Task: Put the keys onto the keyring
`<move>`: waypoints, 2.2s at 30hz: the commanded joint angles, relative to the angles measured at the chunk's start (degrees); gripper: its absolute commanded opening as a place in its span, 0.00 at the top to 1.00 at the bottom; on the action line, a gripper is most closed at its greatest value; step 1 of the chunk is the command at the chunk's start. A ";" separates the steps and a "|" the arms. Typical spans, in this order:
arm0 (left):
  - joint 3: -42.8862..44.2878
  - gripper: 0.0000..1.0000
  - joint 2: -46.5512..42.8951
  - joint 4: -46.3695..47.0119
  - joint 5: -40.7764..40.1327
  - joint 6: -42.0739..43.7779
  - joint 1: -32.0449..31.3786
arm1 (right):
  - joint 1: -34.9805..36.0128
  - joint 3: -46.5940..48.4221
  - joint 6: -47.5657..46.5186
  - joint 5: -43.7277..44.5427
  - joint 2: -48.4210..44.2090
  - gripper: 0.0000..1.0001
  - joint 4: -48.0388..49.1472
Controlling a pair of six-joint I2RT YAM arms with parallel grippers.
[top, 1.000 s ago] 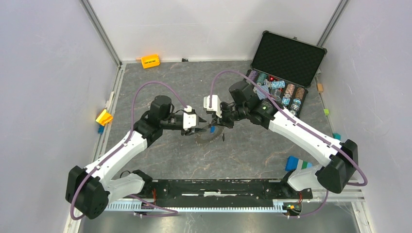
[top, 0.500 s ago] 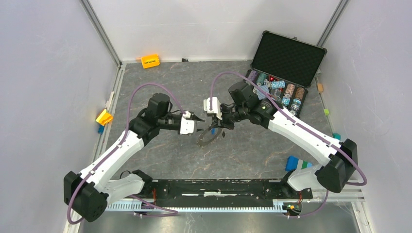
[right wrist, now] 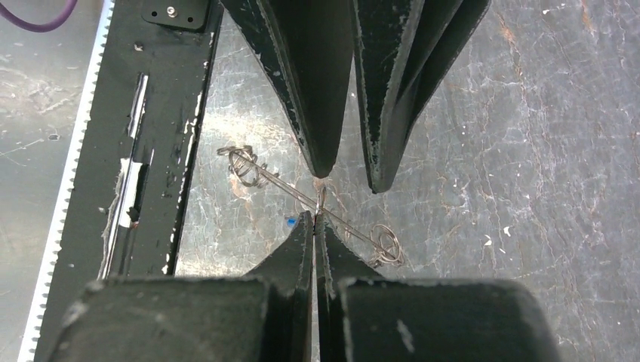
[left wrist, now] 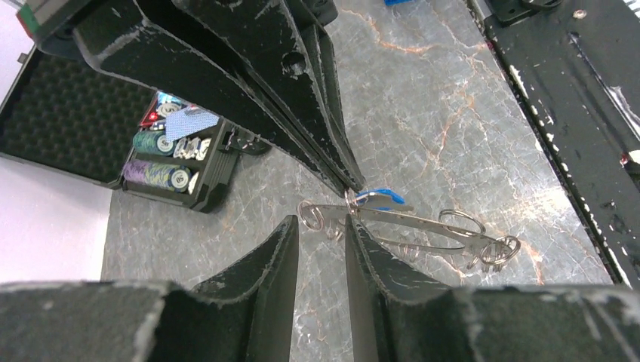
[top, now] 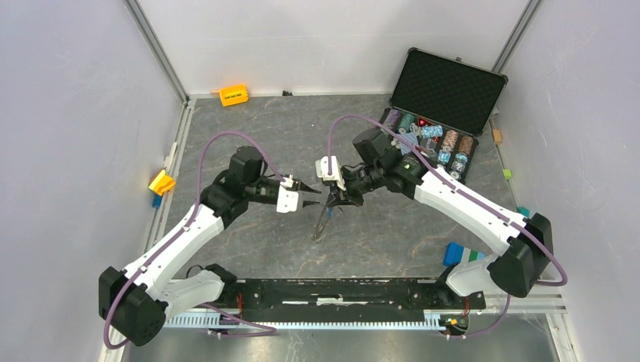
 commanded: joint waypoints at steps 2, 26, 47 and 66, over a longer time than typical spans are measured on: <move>-0.17 0.63 -0.38 3.70 3.36 -4.04 -0.50 | -0.36 1.41 -0.29 -3.50 -0.05 1.00 1.68; -3.93 0.70 1.14 13.01 4.32 -19.26 -1.03 | -0.90 0.68 2.08 -2.56 -0.86 1.00 4.23; -4.20 0.84 1.78 12.05 4.42 -19.49 -1.21 | -1.23 -0.37 2.76 -1.94 -1.75 1.00 5.10; -3.69 0.85 1.89 9.90 4.24 -19.03 -1.18 | -1.40 -0.81 2.82 -1.74 -2.34 1.00 5.28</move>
